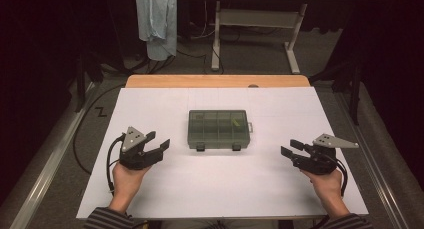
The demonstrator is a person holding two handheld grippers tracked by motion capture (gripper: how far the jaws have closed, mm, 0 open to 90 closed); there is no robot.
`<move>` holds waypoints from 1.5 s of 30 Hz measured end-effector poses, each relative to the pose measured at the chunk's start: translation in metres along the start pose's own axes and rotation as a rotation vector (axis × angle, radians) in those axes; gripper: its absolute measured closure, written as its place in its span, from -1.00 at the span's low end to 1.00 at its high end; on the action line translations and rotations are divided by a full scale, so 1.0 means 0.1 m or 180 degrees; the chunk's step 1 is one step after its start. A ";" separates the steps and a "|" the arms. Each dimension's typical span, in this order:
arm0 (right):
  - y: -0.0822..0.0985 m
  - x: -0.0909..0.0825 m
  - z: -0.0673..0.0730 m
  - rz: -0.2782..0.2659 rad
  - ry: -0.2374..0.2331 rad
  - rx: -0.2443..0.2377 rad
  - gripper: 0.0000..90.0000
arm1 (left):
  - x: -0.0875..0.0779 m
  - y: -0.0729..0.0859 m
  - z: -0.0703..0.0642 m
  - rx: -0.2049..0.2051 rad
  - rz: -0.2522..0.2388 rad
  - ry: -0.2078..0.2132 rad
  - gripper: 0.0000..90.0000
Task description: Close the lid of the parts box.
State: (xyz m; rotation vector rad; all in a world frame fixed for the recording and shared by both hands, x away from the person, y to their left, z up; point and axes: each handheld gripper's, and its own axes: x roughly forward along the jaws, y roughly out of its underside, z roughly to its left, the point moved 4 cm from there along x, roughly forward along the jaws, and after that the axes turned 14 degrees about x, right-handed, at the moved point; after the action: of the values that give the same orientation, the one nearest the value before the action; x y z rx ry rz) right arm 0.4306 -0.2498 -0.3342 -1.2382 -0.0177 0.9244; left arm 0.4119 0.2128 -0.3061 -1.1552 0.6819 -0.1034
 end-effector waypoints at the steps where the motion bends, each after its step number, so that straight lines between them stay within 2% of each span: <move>1: 0.01 0.00 0.00 -0.0004 -0.0002 0.0001 0.10 | 0.00 0.01 0.00 0.0001 -0.0004 -0.0006 -0.09; 12: 0.11 -0.06 -0.04 -0.0126 0.0017 0.0003 0.07 | 0.00 0.14 -0.02 -0.0054 -0.0042 -0.0040 -0.09; 16: 0.16 -0.08 -0.07 -0.0174 0.0036 -0.0011 0.05 | 0.01 0.15 -0.02 -0.0054 -0.0037 -0.0052 -0.09; 22: 0.26 -0.10 -0.13 -0.0202 0.0040 0.0057 0.02 | 0.03 0.17 -0.02 -0.0027 -0.0024 -0.0098 -0.10; 31: 0.32 -0.11 -0.20 -0.0247 0.0095 0.0075 0.01 | 0.06 0.22 -0.05 -0.0058 -0.0029 -0.0086 -0.10; 36: 0.35 -0.10 -0.23 -0.0268 0.0129 0.0035 0.03 | 0.06 0.28 -0.06 -0.0096 0.0006 -0.0098 -0.10; 39: 0.36 -0.11 -0.24 -0.0293 0.0134 0.0061 0.03 | 0.06 0.30 -0.05 -0.0155 0.0018 -0.0097 -0.10; 41: 0.38 -0.11 -0.25 -0.0279 0.0152 0.0092 0.03 | 0.06 0.31 -0.06 -0.0157 0.0037 -0.0087 -0.10; 45: 0.38 -0.12 -0.27 -0.0310 0.0176 0.0060 0.03 | 0.07 0.33 -0.07 -0.0138 0.0080 -0.0090 -0.10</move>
State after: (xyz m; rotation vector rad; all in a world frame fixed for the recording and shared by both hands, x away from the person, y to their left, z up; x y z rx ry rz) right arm 0.4129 -0.2775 -0.3692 -1.2342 -0.0252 0.8039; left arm 0.4050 0.2185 -0.3394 -1.1874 0.6762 -0.0510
